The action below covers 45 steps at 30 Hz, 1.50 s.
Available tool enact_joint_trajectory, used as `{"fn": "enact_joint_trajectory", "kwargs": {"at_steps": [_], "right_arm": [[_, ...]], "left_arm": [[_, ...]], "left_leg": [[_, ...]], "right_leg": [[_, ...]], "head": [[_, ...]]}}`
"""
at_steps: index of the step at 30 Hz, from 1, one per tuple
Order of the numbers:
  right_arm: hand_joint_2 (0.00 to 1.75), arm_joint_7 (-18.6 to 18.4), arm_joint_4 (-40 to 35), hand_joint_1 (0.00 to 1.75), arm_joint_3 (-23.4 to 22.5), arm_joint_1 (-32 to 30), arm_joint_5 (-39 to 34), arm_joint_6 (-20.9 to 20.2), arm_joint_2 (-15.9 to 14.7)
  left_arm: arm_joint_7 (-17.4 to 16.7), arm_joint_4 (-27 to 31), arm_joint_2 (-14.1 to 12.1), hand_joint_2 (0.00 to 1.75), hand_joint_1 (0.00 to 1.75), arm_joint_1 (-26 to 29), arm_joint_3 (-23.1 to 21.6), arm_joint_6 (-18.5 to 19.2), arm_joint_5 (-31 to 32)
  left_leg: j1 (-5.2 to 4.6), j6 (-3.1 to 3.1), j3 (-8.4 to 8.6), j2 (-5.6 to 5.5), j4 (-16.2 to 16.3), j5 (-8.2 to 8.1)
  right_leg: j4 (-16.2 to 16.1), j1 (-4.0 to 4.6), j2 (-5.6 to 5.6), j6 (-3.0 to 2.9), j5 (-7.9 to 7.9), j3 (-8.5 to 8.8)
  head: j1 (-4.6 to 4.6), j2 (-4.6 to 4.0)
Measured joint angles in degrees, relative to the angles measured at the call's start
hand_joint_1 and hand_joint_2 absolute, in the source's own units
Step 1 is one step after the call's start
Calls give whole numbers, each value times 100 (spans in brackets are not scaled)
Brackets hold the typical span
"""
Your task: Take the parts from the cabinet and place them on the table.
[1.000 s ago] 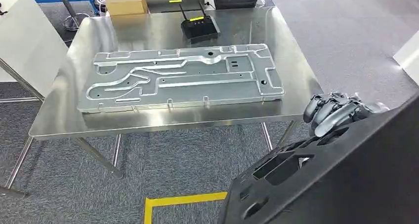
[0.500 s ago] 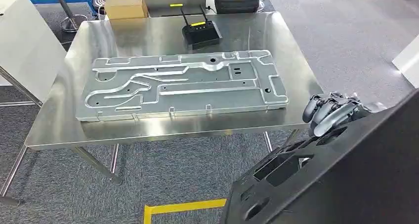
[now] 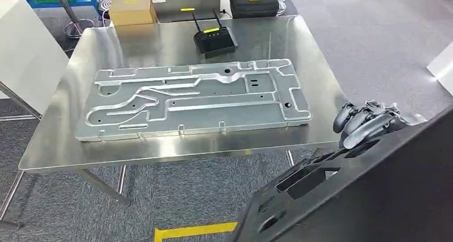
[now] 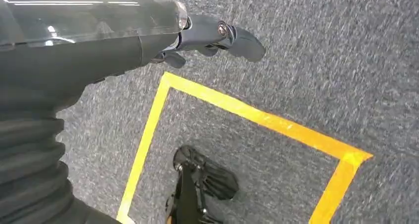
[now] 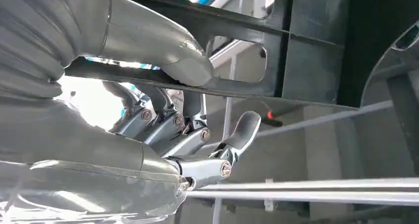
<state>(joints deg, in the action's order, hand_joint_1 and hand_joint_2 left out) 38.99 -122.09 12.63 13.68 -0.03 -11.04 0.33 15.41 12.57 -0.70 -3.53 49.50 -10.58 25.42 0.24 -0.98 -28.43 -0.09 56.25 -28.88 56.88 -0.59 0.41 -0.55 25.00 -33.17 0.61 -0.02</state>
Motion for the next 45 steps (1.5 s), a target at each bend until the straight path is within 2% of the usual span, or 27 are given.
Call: {"fn": "enact_joint_trajectory", "kwargs": {"at_steps": [1, 2, 4, 5, 6, 7, 9, 10, 11, 16, 18, 20, 21, 22, 25, 26, 29, 31, 32, 35, 36, 37, 38, 40, 41, 42, 45], "right_arm": [[175, 0, -31, 175, 22, 21, 22, 54, -4], [175, 0, -37, 175, 48, 56, 38, 103, -7], [175, 0, -37, 175, 110, 69, 77, 188, -28], [175, 0, -37, 175, 136, 69, 90, 208, -42], [175, 0, -37, 175, 160, 70, 92, 223, -55], [175, 0, -37, 175, 190, 74, 92, 241, -66], [175, 0, -37, 175, 239, 103, 83, 265, -83], [175, 0, -35, 175, 262, 124, 60, 271, -92], [175, 0, -35, 175, 276, 146, 40, 276, -96], [175, 0, -33, 175, 335, 222, -87, 238, -109], [175, 0, -22, 175, 337, 261, -135, 217, -133], [175, 0, 9, 175, 337, 259, -181, 182, -146], [175, 0, 26, 175, 337, 259, -196, 182, -151], [175, 0, 41, 175, 337, 260, -201, 182, -162], [175, 0, 61, 175, 326, 262, -201, 184, -190], [175, 0, 70, 175, 317, 262, -201, 184, -195], [175, 0, 70, 175, 311, 259, -194, 184, -201], [175, 0, 63, 175, 302, 255, -190, 184, -203], [175, 0, 61, 175, 302, 265, -187, 184, -203], [175, 0, 61, 175, 302, 251, -133, 184, -203], [175, 0, 61, 175, 302, 244, -96, 201, -203], [175, 0, 61, 175, 302, 236, -68, 210, -203], [175, 0, 61, 175, 302, 232, -54, 219, -203], [175, 0, 61, 175, 302, 232, 76, 338, -203], [175, 0, 61, 175, 308, 233, 192, 443, -203], [175, 0, 61, 175, 330, 233, 346, 591, -214], [175, 0, 63, 175, 415, 217, 741, 1007, -277]], "left_arm": [[0, 0, 5, 175, 0, -7, 0, 0, 4], [0, 0, 4, 175, 0, -9, 5, 0, 11], [-9, 0, -2, 175, 0, -7, 15, 0, 18], [-13, 0, 0, 175, 0, 3, 24, 0, 18], [-17, 0, 2, 175, 0, 13, 37, 0, 15], [-17, 0, 4, 175, 0, 16, 48, -2, 15], [-24, 0, 0, 175, 0, 11, 68, -20, 13], [-26, 0, 0, 175, 0, 15, 92, -26, 7], [-33, 0, 0, 175, 0, 6, 107, -35, -2], [-33, 0, 11, 175, 0, 2, 147, -87, -2], [-35, 0, 11, 175, 0, -6, 149, -107, 0], [-48, 0, 11, 175, 0, -2, 155, -120, 18], [-52, 0, 11, 175, 0, 6, 158, -120, 26], [-52, 0, 11, 175, 0, 12, 164, -120, 37], [-50, 0, 11, 175, 0, 15, 175, -116, 53], [-48, 0, 11, 175, 0, 7, 182, -103, 53], [-28, 0, 7, 175, 0, 2, 184, -90, 70], [-15, 4, 0, 175, 0, -13, 186, -83, 88], [-13, 4, 0, 175, 0, -16, 188, -83, 98], [-13, 4, -4, 175, 0, -4, 210, -83, 98], [-13, 4, 2, 175, 0, 10, 225, -83, 98], [-13, 4, 7, 175, 0, 18, 236, -83, 98], [-11, 4, 7, 175, 0, 18, 238, -85, 98], [11, 4, 2, 175, 0, 17, 251, -92, 92], [35, 4, 2, 175, 0, 27, 269, -101, 87], [55, 4, 7, 175, 0, 18, 291, -103, 83], [98, 4, 11, 175, 0, 24, 302, -107, 55]], "left_leg": [[20, -17, -33, 0, 171, -73], [25, -35, -207, 0, 529, -257], [37, -77, -788, 0, 1546, -673], [39, -87, -1027, 0, 1892, -732], [43, -89, -1141, 1, 1959, -635], [44, -82, -1097, 1, 1706, -365], [43, -44, -694, 2, 644, 337], [41, -8, -549, 3, 210, 525], [-1, 19, -483, 0, 134, 419], [42, 183, -420, -12, 80, 393], [39, 236, -386, -7, 75, 356], [35, 252, -356, -7, 79, 304], [35, 247, -322, -11, 79, 275], [36, 245, -276, -17, 79, 241], [35, 195, -102, -38, 74, 96], [2, 149, -80, -37, 83, 57], [11, 70, -62, -30, 38, 13], [17, 5, -7, -17, 94, -52], [16, -14, -105, -17, 338, -168], [33, -74, -918, -17, 1764, -742], [38, -83, -1112, -17, 2007, -737], [42, -83, -1164, -17, 1943, -558], [42, -73, -1072, -17, 1600, -253], [41, -27, -700, -17, 552, 457], [31, 20, -603, -23, 296, 541], [2, 43, -553, -25, 154, 471], [-1, 128, -593, -27, 172, 429]], "right_leg": [[-33, 0, -8, -38, 16, 60], [-35, -2, -17, -70, 36, 89], [-32, 13, -17, -97, 89, 131], [-26, 18, -13, -99, 114, 148], [-23, 23, -5, -98, 142, 179], [-22, 25, -1, -92, 182, 234], [-13, 25, 0, -64, 276, 373], [-13, 25, -3, -43, 324, 400], [18, 71, 9, 5, 361, 411], [97, 37, 0, 155, 466, 426], [817, 27, -9, 184, 813, 28], [1779, 17, -10, 213, 1089, -593], [1921, 14, -10, 215, 1010, -758], [1775, 10, -11, 211, 792, -768], [272, 15, -22, 132, -206, -236], [186, 58, -28, 108, -83, -170], [126, 80, 1, 28, -47, -178], [26, 19, 11, -37, -43, -76], [11, 20, 3, -81, -15, -30], [12, 32, -8, -124, 76, 51], [12, 35, -3, -125, 105, 84], [14, 36, 5, -118, 139, 135], [17, 37, 7, -111, 179, 198], [18, 38, 8, -78, 276, 341], [20, 43, 6, -53, 317, 344], [58, 75, 29, -20, 334, 324], [24, 55, 27, 67, 354, 311]], "head": [[0, 0], [0, 0], [0, 0], [0, 0], [0, 0], [0, 0], [0, 0], [0, 0], [0, 0], [-2, 0], [-2, 0], [-2, 0], [-2, 0], [-2, 0], [-2, 0], [0, 0], [0, 0], [-2, 0], [0, 0], [0, 0], [0, 0], [0, 0], [0, 0], [-2, 0], [-4, 0], [0, 0], [-2, 0]]}}
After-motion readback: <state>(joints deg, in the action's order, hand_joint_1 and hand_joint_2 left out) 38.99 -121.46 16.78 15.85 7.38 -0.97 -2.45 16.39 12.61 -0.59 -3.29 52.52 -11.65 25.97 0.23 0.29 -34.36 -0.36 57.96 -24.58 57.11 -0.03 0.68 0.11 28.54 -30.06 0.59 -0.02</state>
